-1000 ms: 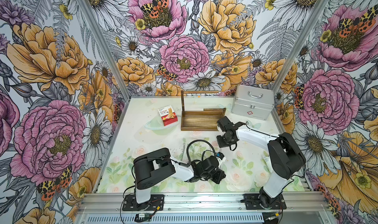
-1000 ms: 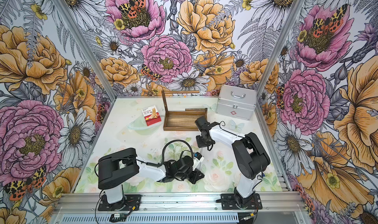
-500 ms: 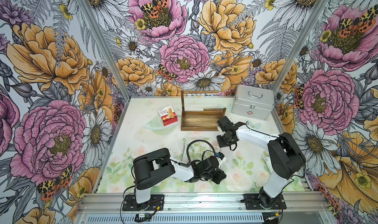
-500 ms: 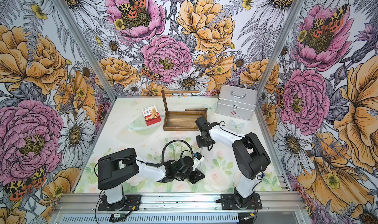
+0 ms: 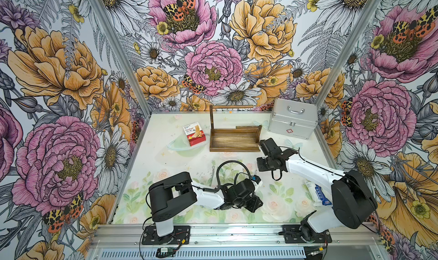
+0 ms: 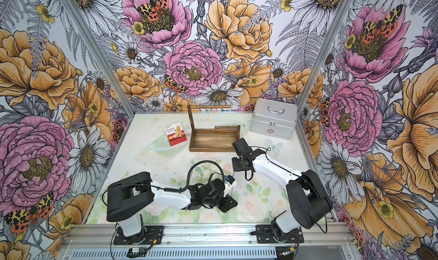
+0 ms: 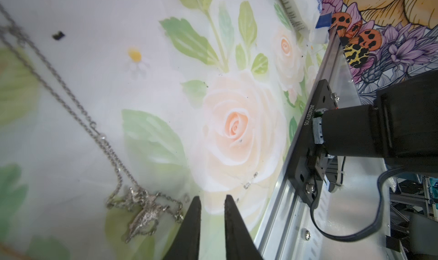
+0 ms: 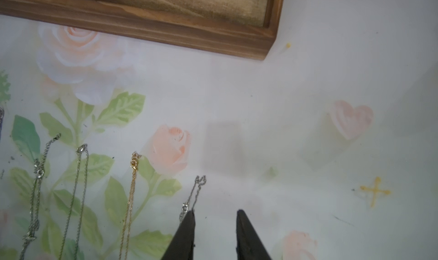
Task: Take the necklace off the jewelry display stand
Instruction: Place the necklace at the center of the board, then reset both arms
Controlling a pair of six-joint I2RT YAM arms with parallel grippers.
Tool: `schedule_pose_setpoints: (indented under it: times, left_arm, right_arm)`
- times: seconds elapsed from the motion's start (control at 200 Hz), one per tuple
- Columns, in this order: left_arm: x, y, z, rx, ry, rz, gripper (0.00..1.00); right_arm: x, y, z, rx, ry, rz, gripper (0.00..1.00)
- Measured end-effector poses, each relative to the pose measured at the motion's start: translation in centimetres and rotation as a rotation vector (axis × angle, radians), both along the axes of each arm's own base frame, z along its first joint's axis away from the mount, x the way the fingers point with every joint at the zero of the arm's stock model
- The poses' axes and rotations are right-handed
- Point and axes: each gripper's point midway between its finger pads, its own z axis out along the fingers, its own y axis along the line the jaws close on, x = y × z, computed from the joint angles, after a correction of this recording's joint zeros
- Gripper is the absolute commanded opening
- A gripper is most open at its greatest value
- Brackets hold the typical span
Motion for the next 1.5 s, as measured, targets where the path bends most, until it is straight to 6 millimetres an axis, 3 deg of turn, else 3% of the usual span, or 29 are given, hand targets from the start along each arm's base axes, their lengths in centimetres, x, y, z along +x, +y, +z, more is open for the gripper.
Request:
schedule_pose_setpoints:
  times: [0.285, 0.45, 0.706, 0.871, 0.971, 1.141, 1.186, 1.356, 1.496]
  left_arm:
    - [0.7, -1.4, 4.5, -0.072, -0.067, -0.018, 0.38]
    - [0.9, -0.9, 7.0, -0.098, -0.112, -0.016, 0.47]
    - [1.6, 1.4, 12.3, -0.156, -0.228, 0.028, 0.64]
    - [2.3, 4.4, 14.4, -0.161, -0.291, 0.087, 0.77]
    - [3.3, 7.0, 15.5, -0.154, -0.325, 0.152, 0.86]
    - [5.2, 12.1, 17.7, -0.164, -0.378, 0.292, 0.98]
    - [5.7, 13.6, 18.2, -0.170, -0.390, 0.334, 0.99]
    - [7.1, 18.8, 18.6, -0.187, -0.395, 0.482, 0.99]
    - [7.5, 21.4, 18.5, -0.173, -0.389, 0.551, 0.99]
  right_arm:
    - [-1.8, -2.8, 3.7, 0.081, -0.211, -0.086, 0.38]
    - [-2.9, -5.2, 5.7, 0.147, -0.336, -0.170, 0.46]
    - [-4.6, -7.5, 7.9, 0.228, -0.485, -0.241, 0.48]
    - [-5.5, -8.4, 9.2, 0.279, -0.563, -0.269, 0.53]
    - [-5.8, -8.7, 10.0, 0.299, -0.593, -0.286, 0.70]
    - [-6.1, -9.2, 9.9, 0.296, -0.588, -0.305, 0.85]
    - [-6.2, -9.3, 10.0, 0.302, -0.591, -0.315, 0.99]
    - [-6.8, -9.9, 10.8, 0.316, -0.627, -0.326, 1.00]
    - [-7.2, -10.3, 11.1, 0.321, -0.641, -0.345, 1.00]
